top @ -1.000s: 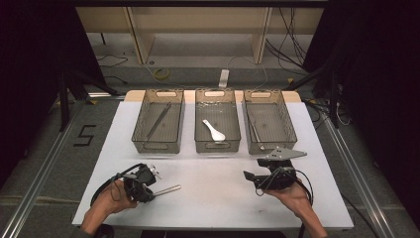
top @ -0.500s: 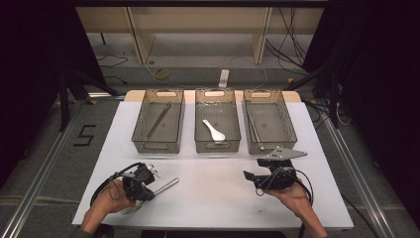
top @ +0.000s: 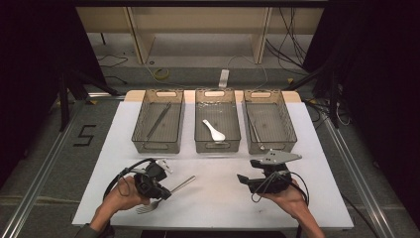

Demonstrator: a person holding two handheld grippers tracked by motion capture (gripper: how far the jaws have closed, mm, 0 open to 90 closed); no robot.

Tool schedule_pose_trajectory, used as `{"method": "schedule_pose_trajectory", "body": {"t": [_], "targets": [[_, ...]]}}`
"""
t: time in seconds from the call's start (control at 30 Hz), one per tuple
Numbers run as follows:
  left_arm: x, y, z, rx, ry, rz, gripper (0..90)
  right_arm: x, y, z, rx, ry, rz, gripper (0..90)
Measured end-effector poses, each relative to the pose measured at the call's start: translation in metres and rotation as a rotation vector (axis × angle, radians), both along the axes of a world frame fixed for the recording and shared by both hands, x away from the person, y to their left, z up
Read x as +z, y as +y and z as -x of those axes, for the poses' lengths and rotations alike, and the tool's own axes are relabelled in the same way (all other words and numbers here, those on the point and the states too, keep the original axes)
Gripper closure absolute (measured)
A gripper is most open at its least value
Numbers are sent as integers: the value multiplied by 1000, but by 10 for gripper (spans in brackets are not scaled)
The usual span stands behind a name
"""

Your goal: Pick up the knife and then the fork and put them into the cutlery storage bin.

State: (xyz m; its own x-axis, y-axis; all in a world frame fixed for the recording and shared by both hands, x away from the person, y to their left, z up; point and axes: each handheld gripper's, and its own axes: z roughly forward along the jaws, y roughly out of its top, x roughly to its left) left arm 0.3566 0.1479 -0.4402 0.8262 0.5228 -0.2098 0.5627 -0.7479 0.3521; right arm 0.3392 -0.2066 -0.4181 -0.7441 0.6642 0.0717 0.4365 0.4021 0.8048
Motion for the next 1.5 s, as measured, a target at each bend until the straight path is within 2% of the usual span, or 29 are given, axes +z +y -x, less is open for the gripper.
{"method": "schedule_pose_trajectory", "body": {"t": [0.1,0.2,0.37,0.63,0.77,0.97,1.17,1.33,1.5], "targets": [[1,-11,-2,-35,26,26,845,2,6,5,34,-23,3,302],[5,-23,-5,-60,31,25,845,3,15,11,74,-43,8,300],[9,-40,-12,-92,49,30,845,1,31,18,148,-67,54,298],[13,-59,-13,-140,68,33,845,-5,52,27,215,-92,119,296],[15,-65,-13,-152,86,52,844,-8,60,30,235,-121,170,297],[12,-72,-10,-178,89,26,844,-11,68,34,266,-155,218,299],[14,-81,-4,-208,95,19,844,-15,76,38,308,-179,278,316],[15,-86,0,-222,90,2,844,-22,85,42,345,-206,339,349],[16,-89,4,-236,83,-29,843,-26,93,47,377,-255,391,404]]}}
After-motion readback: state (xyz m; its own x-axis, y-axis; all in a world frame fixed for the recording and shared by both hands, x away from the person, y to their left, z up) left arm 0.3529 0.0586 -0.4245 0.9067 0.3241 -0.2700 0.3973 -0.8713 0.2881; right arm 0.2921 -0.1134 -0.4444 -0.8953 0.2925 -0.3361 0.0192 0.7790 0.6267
